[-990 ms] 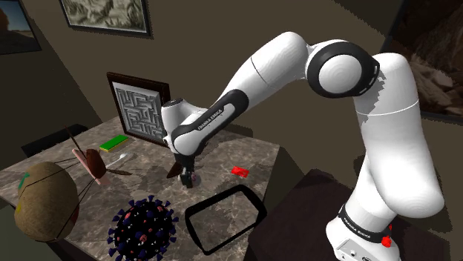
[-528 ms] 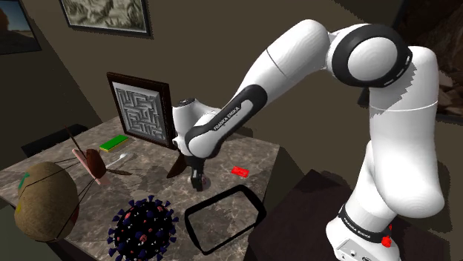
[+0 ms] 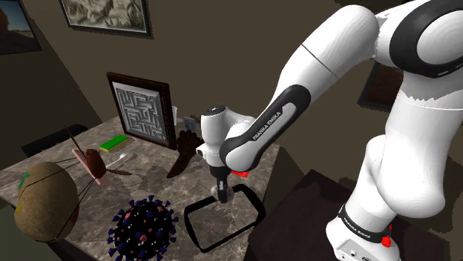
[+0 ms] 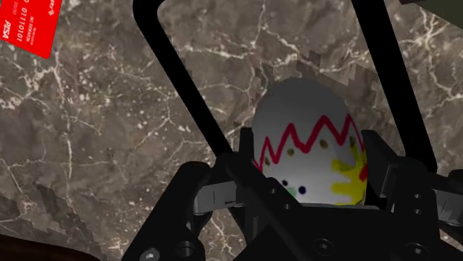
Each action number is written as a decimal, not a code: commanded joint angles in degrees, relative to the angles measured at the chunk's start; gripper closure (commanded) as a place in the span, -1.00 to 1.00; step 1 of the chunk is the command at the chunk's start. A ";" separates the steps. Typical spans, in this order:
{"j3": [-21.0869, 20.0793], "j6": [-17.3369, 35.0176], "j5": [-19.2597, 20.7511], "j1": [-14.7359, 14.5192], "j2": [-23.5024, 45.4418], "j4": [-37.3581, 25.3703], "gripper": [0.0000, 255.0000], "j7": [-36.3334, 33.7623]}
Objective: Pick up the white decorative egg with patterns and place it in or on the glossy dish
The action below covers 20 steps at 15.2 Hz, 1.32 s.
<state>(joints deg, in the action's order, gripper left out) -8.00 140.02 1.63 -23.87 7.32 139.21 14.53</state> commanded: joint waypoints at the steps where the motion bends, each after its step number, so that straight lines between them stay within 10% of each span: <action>1: -0.32 1.99 -0.32 -0.26 -1.82 3.77 1.00 -0.39; 20: 0.88 11.99 2.75 -0.91 8.72 3.35 1.00 -2.59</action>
<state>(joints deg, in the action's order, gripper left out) -7.12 152.00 4.38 -24.78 16.04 142.58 11.95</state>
